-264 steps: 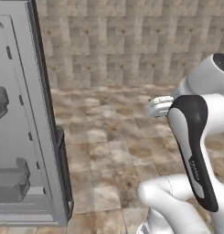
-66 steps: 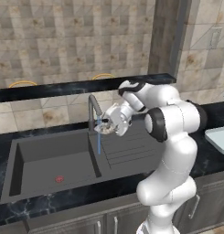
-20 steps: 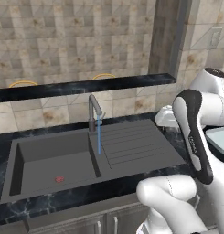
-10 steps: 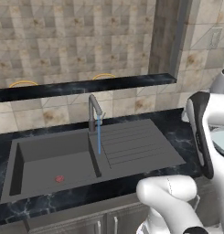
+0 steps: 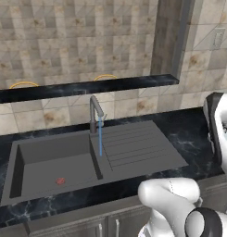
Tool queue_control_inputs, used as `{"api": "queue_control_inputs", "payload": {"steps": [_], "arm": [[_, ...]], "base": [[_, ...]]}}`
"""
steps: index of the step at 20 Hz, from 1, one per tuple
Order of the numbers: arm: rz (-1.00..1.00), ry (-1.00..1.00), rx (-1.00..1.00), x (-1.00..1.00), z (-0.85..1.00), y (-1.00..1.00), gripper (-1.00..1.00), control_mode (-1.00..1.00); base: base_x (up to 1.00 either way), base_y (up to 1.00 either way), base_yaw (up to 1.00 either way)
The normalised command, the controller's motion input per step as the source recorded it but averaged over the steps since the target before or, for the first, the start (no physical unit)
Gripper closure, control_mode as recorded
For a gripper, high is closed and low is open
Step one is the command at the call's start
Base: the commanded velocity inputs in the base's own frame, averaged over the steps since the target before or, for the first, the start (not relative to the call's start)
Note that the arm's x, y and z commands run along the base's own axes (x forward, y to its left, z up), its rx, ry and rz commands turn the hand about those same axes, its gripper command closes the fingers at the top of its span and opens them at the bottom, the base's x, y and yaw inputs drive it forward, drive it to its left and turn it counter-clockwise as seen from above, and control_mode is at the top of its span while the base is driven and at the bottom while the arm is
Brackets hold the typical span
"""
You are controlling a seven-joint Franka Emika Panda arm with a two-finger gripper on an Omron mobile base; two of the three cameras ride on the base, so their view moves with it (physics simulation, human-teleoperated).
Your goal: Take the fish out of the fridge, briefly rinse it in the sink, and place it on the tray next to the sink.
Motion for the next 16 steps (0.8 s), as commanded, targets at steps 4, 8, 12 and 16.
{"api": "queue_control_inputs", "payload": {"steps": [4,8,12,16], "arm": [[-0.24,0.05,0.04,0.51,-0.31,-1.00,1.00,-1.00],[-0.08,0.14,0.20,0.73,-0.43,-1.00,1.00,-1.00],[-0.12,0.09,0.11,0.41,-0.48,-0.91,1.00,-1.00],[-0.16,0.02,0.17,0.24,-0.57,-0.81,1.00,-1.00]], "base": [[0.00,0.00,0.00],[0.00,0.00,0.00],[0.00,0.00,0.00],[0.00,0.00,0.00]]}}
